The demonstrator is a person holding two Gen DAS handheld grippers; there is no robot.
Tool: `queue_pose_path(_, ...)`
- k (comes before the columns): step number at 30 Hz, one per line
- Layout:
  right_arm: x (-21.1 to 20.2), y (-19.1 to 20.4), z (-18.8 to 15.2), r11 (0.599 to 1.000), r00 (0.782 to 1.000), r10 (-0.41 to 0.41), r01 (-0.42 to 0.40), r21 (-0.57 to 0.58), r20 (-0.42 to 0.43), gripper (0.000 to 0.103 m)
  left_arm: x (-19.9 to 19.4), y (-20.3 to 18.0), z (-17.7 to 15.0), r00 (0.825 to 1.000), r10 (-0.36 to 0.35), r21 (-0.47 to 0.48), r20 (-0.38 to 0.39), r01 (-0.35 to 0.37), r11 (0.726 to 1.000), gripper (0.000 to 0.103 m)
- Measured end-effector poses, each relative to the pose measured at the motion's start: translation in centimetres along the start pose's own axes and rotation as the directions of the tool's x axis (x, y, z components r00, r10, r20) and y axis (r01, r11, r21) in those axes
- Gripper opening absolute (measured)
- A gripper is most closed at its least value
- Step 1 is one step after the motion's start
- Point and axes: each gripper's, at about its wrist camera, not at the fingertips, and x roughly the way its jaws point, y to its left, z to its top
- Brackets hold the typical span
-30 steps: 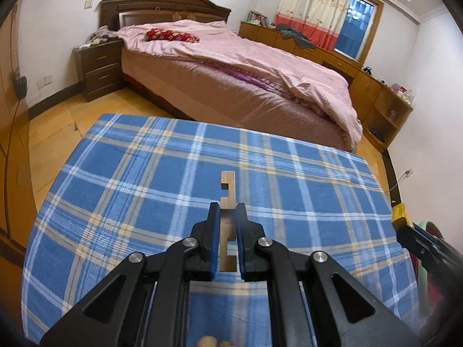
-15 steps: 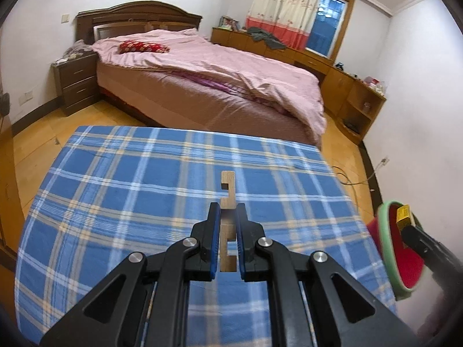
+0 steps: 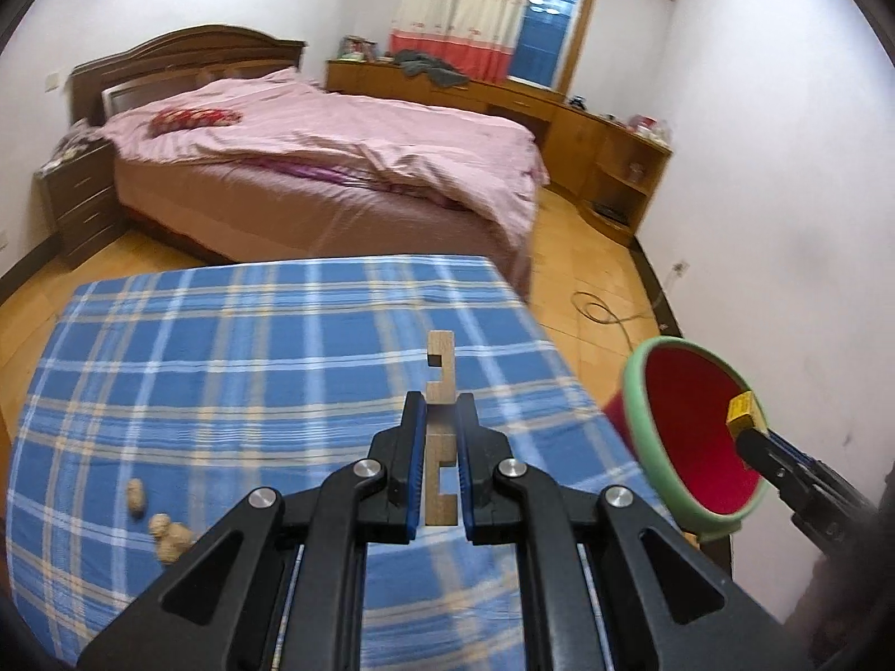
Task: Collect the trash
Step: 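Carry both items over the red bucket and open both tools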
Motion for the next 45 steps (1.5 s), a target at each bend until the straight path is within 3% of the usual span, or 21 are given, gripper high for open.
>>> queue_pose_path(11,-1.5,-6.6,-0.8,0.992,0.996,-0.085,0.083,0.1,0.015,0.038,2.4,-8.4,0.1,0.993,-0.106,0.138,-0.041,0.111,0.984,0.01)
queue_pose_path(24,0.3,-12.1,-1.4,0.975,0.991,-0.13,0.131,0.18,-0.015,0.038,8.1,-16.9,-0.7,0.965,-0.222,0.242,-0.138,0.251,0.937,0.01)
queue_pose_path(30,1.6,-13.8,-1.7,0.968,0.989,-0.139,0.145,0.206,-0.045,0.04,10.5,-18.7,-1.1,0.943,-0.275,0.235,-0.189,0.315,0.919,0.01)
queue_pose_path(35,2.2,-14.7,-2.0,0.963,0.988,-0.145,0.154,0.222,-0.055,0.04,11.2,-19.4,-1.6,0.934,-0.292,0.25,-0.208,0.339,0.907,0.013)
queue_pose_path(37,2.3,-14.9,-2.1,0.961,0.988,-0.146,0.156,0.228,-0.058,0.04,11.5,-19.5,-1.8,0.935,-0.278,0.254,-0.218,0.33,0.909,0.026)
queue_pose_path(40,2.2,-14.8,-2.2,0.961,0.989,-0.138,0.148,0.233,-0.059,0.042,11.6,-19.3,-2.0,0.939,-0.263,0.25,-0.221,0.315,0.916,0.027)
queue_pose_path(42,2.0,-14.8,-2.3,0.961,0.989,-0.137,0.148,0.233,-0.06,0.053,11.6,-19.0,-2.0,0.941,-0.25,0.244,-0.227,0.303,0.921,0.027)
queue_pose_path(45,1.8,-14.6,-2.4,0.961,0.989,-0.136,0.147,0.233,-0.059,0.055,11.3,-18.3,-2.0,0.947,-0.231,0.235,-0.224,0.283,0.93,0.027)
